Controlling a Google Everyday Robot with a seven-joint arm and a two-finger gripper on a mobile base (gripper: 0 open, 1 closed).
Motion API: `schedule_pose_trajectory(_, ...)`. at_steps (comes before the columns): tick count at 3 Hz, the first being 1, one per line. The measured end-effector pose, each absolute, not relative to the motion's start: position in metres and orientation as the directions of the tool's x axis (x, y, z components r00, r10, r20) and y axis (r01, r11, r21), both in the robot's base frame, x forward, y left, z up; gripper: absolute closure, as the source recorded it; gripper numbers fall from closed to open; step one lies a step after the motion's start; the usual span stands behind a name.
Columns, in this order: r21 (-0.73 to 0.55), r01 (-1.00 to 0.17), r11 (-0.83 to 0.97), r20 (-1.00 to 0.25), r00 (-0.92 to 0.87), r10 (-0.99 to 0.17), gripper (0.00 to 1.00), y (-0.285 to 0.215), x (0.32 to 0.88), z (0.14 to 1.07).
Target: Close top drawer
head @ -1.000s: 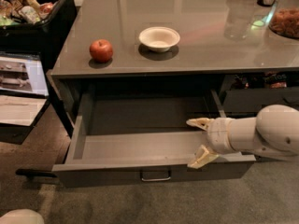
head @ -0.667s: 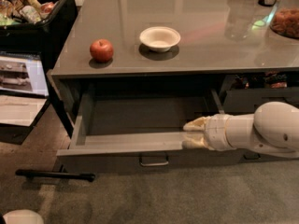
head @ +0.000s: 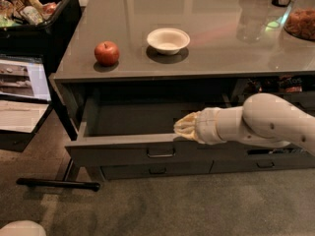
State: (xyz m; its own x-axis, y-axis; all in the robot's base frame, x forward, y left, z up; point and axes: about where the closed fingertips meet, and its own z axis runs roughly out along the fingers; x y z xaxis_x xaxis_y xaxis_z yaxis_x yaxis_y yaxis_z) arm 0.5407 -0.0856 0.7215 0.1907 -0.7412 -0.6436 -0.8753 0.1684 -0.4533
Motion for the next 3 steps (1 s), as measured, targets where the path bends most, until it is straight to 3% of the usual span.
schedule_pose_trajectory(2,-0.476,-0.859,0.188,-0.675,0.219,-0.705,0.98,-0.087,0.543,0.755)
schedule_pose_trajectory(3,-0.494,-0.846,0.199,-0.652,0.209,-0.729,0.74,-0.111,0.535,0.767)
